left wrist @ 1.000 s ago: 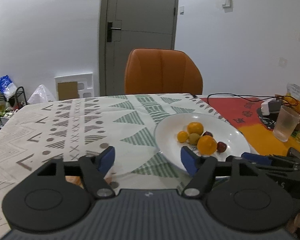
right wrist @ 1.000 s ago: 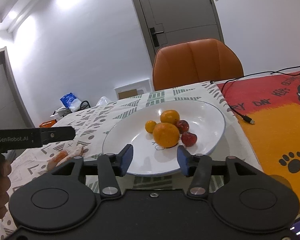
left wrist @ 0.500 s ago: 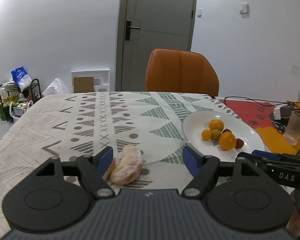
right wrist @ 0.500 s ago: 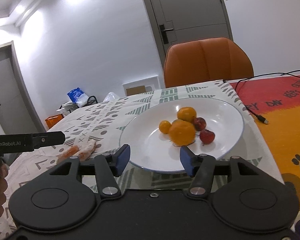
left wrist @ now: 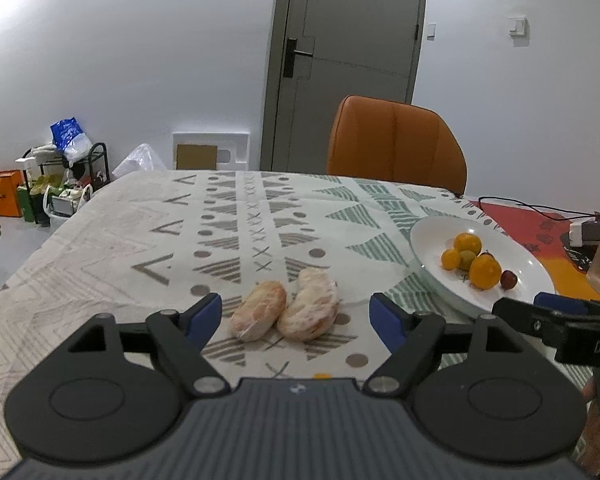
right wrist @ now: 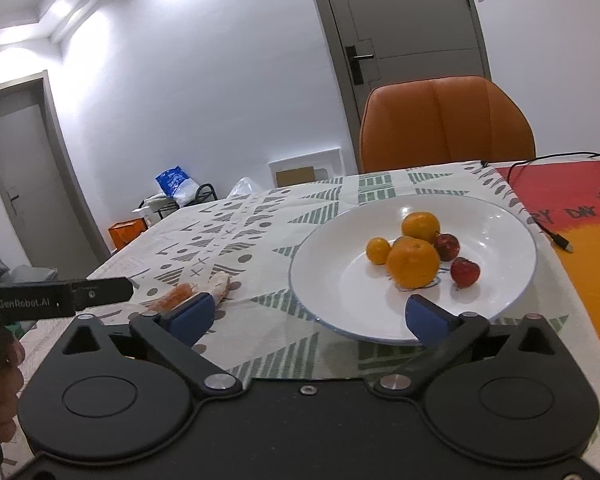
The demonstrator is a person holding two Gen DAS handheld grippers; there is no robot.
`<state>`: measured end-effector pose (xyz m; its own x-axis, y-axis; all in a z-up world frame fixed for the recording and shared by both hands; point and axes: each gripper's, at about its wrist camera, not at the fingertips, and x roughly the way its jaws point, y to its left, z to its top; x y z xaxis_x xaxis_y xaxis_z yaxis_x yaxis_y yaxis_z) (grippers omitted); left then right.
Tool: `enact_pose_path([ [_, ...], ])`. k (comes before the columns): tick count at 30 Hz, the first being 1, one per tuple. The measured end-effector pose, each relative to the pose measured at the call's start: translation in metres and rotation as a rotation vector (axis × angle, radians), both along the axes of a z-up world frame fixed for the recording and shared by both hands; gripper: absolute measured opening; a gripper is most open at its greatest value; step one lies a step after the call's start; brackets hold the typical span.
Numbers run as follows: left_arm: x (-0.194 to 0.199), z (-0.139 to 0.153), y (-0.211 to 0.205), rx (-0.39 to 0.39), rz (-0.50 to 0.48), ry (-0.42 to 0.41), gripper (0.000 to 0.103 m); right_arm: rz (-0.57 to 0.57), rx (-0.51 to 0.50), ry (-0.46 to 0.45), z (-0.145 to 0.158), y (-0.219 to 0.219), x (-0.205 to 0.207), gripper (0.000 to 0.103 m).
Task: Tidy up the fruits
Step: 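Withdraw both open tools from the plate back to the fruit cluster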
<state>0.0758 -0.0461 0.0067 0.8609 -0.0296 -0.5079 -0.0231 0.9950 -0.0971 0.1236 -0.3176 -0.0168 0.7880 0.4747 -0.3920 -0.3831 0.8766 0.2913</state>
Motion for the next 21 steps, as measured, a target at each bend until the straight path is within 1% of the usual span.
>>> enact_pose_path([
  [16,-0.018,-0.02,0.017,-0.032,0.007,0.026,0.079,0.067,-0.022,0.03,-0.002,0.03,-0.004,0.103],
  [21,-0.019,-0.027,0.021,-0.046,0.009,0.04,0.077,0.085,-0.036,0.036,-0.003,0.039,-0.005,0.103],
])
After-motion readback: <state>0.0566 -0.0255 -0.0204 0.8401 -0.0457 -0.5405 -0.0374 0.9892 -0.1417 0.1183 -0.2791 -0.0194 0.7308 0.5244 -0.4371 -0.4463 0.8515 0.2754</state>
